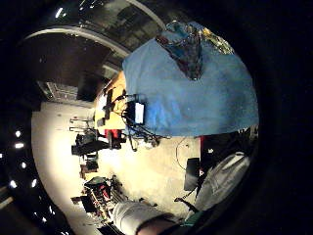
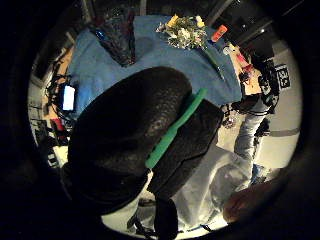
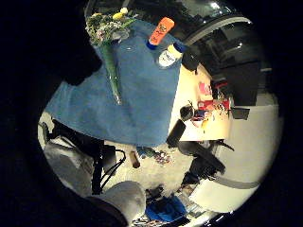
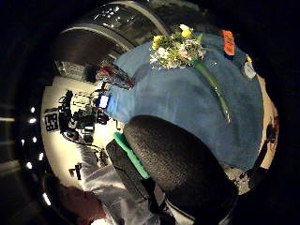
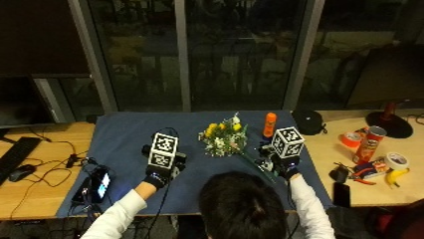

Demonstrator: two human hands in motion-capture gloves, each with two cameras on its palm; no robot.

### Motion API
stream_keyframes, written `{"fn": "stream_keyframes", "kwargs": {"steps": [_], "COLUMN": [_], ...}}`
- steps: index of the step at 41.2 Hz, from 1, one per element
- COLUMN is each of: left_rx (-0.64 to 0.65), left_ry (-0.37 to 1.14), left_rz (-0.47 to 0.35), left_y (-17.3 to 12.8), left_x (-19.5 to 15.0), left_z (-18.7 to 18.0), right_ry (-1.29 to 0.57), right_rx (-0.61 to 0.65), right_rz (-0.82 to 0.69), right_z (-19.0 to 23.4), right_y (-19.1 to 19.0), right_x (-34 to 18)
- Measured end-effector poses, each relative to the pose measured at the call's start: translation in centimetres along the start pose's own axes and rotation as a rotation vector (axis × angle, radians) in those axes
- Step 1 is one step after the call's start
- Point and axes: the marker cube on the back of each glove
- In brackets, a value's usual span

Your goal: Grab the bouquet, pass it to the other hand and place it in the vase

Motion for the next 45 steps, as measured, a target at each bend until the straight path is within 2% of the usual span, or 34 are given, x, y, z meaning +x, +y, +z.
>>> {"fn": "stream_keyframes", "kwargs": {"steps": [12, 18, 23, 26, 29, 34, 39, 45], "left_rx": [-0.021, 0.082, 0.097, 0.111, 0.178, 0.313, 0.268, 0.214], "left_ry": [0.070, 0.085, 0.104, 0.134, 0.148, 0.055, 0.051, 0.056], "left_rz": [0.033, 0.053, 0.073, 0.108, 0.136, 0.167, 0.208, 0.209], "left_y": [0.0, -0.6, -0.5, -0.5, -0.9, -1.2, -0.4, -0.6], "left_x": [0.5, 1.4, 2.6, 3.8, 4.8, 6.2, 7.1, 7.3], "left_z": [-0.8, -0.1, 0.5, 0.8, 1.4, 2.9, 3.7, 5.0], "right_ry": [0.011, -0.051, -0.119, -0.120, -0.100, -0.056, -0.086, -0.128], "right_rx": [0.034, 0.047, 0.044, 0.014, -0.012, -0.085, -0.124, -0.173], "right_rz": [0.004, -0.018, -0.030, 0.018, 0.083, 0.205, 0.283, 0.361], "right_z": [-1.2, -1.3, -1.9, -2.8, -3.7, -4.8, -3.7, -0.7], "right_y": [0.4, -0.7, -1.6, -2.1, -2.8, -4.1, -5.7, -7.7], "right_x": [-0.8, -1.5, -2.2, -2.1, -1.9, -0.6, 1.1, 3.2]}}
